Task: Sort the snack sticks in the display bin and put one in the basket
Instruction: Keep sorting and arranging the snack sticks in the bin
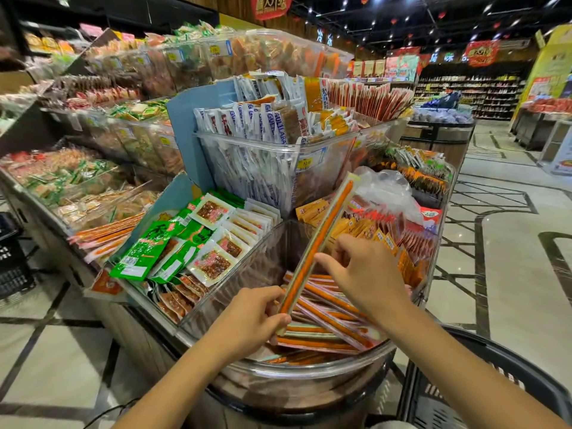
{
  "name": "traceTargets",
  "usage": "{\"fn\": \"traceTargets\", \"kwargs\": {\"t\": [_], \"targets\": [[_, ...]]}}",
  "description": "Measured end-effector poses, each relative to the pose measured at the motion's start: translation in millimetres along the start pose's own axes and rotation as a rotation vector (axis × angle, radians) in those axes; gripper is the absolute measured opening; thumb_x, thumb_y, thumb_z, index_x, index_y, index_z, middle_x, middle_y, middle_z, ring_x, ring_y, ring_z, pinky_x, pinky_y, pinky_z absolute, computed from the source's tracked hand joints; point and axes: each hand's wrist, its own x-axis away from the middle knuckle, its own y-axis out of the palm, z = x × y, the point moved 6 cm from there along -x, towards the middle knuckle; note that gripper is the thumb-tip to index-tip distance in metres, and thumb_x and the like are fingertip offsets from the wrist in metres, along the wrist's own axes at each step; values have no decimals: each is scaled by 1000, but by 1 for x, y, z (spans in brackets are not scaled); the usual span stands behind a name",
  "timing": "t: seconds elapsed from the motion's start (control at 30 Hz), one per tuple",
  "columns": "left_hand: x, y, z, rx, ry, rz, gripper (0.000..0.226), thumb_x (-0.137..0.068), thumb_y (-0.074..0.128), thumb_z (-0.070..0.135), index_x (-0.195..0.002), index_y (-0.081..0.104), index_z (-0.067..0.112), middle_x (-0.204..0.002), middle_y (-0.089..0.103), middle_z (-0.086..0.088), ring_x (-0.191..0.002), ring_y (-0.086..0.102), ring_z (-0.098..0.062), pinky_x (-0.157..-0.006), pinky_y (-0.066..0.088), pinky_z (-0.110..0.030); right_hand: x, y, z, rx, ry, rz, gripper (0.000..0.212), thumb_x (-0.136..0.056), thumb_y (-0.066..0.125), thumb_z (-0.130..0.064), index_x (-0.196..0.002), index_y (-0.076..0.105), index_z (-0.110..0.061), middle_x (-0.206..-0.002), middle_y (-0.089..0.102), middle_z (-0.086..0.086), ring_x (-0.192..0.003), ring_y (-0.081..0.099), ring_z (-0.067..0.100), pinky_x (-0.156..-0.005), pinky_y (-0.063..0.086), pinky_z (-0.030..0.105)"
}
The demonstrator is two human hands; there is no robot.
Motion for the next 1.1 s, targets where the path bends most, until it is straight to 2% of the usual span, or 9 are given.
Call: {"fn": "traceTargets", "kwargs": {"t": [0.1, 0.17, 0.33, 0.5, 0.6, 0.7, 0.83, 1.0, 1.1], "targets": [[0, -2, 2, -13, 3, 37, 12, -94, 70, 18, -85, 63, 20, -74, 67, -11, -58, 70, -8, -61, 55, -24, 10, 7, -28, 129, -354, -58, 21, -81, 80, -16, -96, 65, -16, -96, 60, -2, -68, 56, 16, -49, 51, 32], [1, -4, 3, -42, 15, 65, 10, -93, 71, 19, -85, 65, 22, -71, 66, -8, -58, 68, -7, -58, 47, -15, 12, 22, -34, 227, -439, -162, 43, -74, 81, -8, -115, 68, -14, -114, 64, 5, -80, 64, 24, -50, 55, 38], [3, -14, -1, 49, -8, 206, 10, -91, 73, 20, -84, 72, 28, -69, 69, -1, -63, 66, -12, -59, 48, -18, -5, 28, -35, 369, -428, -177, 16, -81, 75, -15, -95, 72, -22, -88, 62, -2, -70, 61, 23, -48, 49, 36], [12, -38, -4, 542, -111, 485, 8, -86, 75, 3, -85, 78, 10, -67, 74, -7, -52, 65, -14, -49, 48, -17, -19, 7, -27, 221, -337, -130, 4, -83, 78, -24, -87, 75, -25, -79, 64, -6, -70, 62, 22, -51, 52, 36], [16, -45, -14, 728, -176, 588, 6, -90, 70, 5, -91, 76, 8, -78, 77, -10, -54, 67, -17, -46, 48, -21, -23, -5, -17, 145, -209, -115, 6, -85, 77, -27, -88, 72, -25, -83, 65, -9, -78, 63, 18, -61, 53, 37], [13, -46, -15, 606, -164, 578, 7, -93, 69, 10, -93, 75, 14, -82, 78, -3, -65, 72, -19, -53, 49, -27, -29, -21, -7, -63, -27, -36, 13, -85, 79, -31, -86, 69, -23, -77, 62, -13, -70, 56, 6, -63, 46, 27], [2, -39, 8, 300, -24, 483, 12, -90, 74, 16, -94, 77, 27, -86, 75, 13, -80, 70, -7, -71, 58, -28, -33, -35, -4, -358, 171, 56, 22, -86, 80, -27, -79, 61, -18, -67, 58, -10, -58, 52, 5, -56, 40, 24], [-12, -20, 44, 40, 83, 353, 36, -86, 76, 40, -121, 65, 36, -100, 68, 22, -89, 63, 1, -75, 52, -20, -27, -31, -5, -694, 336, 112, 29, -90, 76, -22, -76, 51, -12, -65, 63, 4, -58, 67, 20, -63, 59, 48], [-18, -4, 52, -124, 79, 265, 37, -86, 73, 50, -118, 57, 41, -76, 59, 22, -70, 57, 5, -58, 38, -14, -15, -16, -1, -848, 443, 75, 27, -93, 71, -19, -81, 50, -7, -61, 62, 9, -53, 67, 22, -61, 61, 52]]}}
